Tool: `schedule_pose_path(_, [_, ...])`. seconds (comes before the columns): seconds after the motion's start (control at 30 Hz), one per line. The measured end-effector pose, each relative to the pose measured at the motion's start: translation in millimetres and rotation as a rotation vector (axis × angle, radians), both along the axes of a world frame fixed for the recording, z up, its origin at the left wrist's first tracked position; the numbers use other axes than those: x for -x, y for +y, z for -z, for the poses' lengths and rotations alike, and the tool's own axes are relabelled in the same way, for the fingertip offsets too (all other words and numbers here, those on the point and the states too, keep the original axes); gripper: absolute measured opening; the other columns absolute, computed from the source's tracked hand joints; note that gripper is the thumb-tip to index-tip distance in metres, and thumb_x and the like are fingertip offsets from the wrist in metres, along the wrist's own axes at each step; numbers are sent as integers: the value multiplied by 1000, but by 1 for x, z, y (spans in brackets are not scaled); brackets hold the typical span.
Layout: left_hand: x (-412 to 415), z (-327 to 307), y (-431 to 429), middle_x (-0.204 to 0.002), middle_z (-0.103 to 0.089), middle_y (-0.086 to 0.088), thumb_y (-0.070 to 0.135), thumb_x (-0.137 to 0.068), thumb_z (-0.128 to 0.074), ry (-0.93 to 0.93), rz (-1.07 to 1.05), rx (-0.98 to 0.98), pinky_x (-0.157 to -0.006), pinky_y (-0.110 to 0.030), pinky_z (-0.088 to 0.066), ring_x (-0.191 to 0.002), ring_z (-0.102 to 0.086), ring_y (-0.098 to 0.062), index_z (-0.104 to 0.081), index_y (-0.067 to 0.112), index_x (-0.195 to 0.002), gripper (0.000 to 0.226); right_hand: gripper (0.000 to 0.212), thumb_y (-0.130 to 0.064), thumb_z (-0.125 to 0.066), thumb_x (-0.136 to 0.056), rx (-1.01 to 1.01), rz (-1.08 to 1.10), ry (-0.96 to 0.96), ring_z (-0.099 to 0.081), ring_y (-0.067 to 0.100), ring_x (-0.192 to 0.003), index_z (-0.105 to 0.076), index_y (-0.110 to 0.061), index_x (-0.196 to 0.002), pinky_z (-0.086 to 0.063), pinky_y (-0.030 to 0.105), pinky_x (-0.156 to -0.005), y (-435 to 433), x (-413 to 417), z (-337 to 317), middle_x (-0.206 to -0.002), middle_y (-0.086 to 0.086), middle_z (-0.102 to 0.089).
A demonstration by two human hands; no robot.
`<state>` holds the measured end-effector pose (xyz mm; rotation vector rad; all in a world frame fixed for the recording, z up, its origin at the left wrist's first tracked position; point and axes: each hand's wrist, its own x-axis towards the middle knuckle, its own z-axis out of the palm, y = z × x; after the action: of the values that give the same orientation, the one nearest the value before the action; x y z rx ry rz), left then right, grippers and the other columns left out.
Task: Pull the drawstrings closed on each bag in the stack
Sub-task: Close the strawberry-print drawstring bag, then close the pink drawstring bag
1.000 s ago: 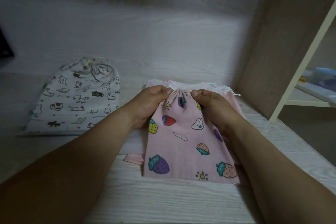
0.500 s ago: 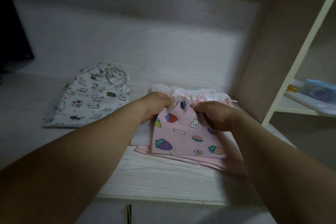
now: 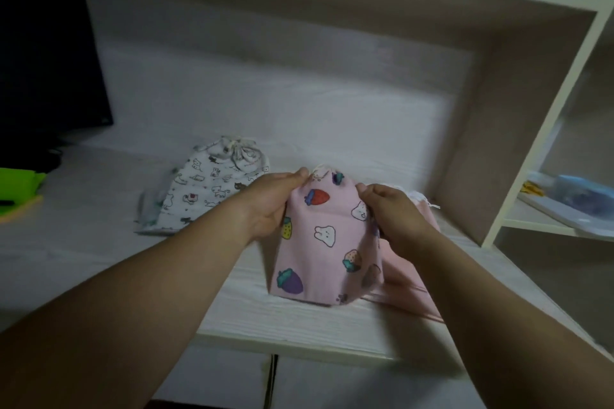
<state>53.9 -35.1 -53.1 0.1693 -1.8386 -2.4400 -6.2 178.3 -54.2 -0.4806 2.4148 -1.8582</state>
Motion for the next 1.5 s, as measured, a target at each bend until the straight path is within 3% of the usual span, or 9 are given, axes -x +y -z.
schedule_pose_path(0.1, [-17,0,-22,-106,-78,-17,27,-101,-64,12,2,145,-98,-45,-57,-95,-72,-29,-73,4,-106,26,33,-41,-61,-102,62,51,47,-46,20,-62,-63,-12,-85,-34,27,-54,-29,-3,-7,-71,10,-54])
schedule_pose_path(0.37, [-10,-39,-128,-86,-69,-7,22,-101,-62,244,-466,511,-66,-32,-43,-74,-57,-20,-71,21,-83,20,27,-28,-55,-107,93,-75,80,-45,13,-47,-64,-14,-86,-37,18,-42,-139,12,-43,-54,-4,-56])
schedule_pose_path(0.5, [11,-55,-170,-102,-72,-7,23,-101,-62,211,-581,682,-76,-27,-47,-88,-63,-21,-71,16,-96,12,26,-29,-58,-104,20,-18,182,-56,17,-48,-65,-13,-86,-48,27,-47,-189,36,-55,-66,4,-66])
schedule_pose_path(0.63, [24,-32,-173,-141,-55,-11,33,-102,-54,45,-846,1241,-102,-43,-44,-125,-55,-33,-52,18,-139,40,35,-30,-56,-99,-312,172,398,-66,32,-104,-54,-21,-133,-55,42,-90,-221,49,-26,-124,11,-63])
schedule_pose_path(0.77, [34,0,-151,-169,-24,1,40,-109,-30,152,-474,1620,-125,-48,-15,-155,-22,-20,-29,31,-160,52,45,-43,-38,-98,-506,36,572,-59,36,-120,-56,-35,-138,-51,51,-99,-234,46,7,-134,10,-56])
schedule_pose_path(0.9, [39,23,-162,-172,-10,3,42,-110,-20,-175,-276,1606,-126,-53,-6,-158,-11,-19,-14,30,-163,55,50,-44,-33,-107,-775,-89,398,-53,38,-134,-44,-31,-154,-44,50,-111,-240,59,29,-150,11,-55])
schedule_pose_path(1.13, [37,-4,-139,-173,-7,1,43,-109,-22,-14,-442,1619,-126,-54,3,-159,-1,-19,-19,27,-163,56,52,-41,-38,-108,-555,-28,418,-51,32,-140,-42,-21,-156,-39,49,-117,-197,58,18,-156,10,-51])
schedule_pose_path(1.33, [38,-9,-57,-138,-54,2,38,-105,-42,61,-426,1487,-107,-45,-43,-126,-50,-27,-56,26,-134,34,41,-28,-42,-109,-532,7,427,-54,26,-136,-55,-12,-145,-39,29,-103,-132,47,8,-148,7,-59])
schedule_pose_path(1.5, [44,11,13,-95,-67,4,29,-95,-47,63,-312,1263,-77,-40,-56,-84,-64,-25,-56,28,-86,14,15,-16,-54,-97,-491,101,357,-65,24,-95,-69,-14,-94,-37,27,-71,-66,49,19,-95,-1,-68])
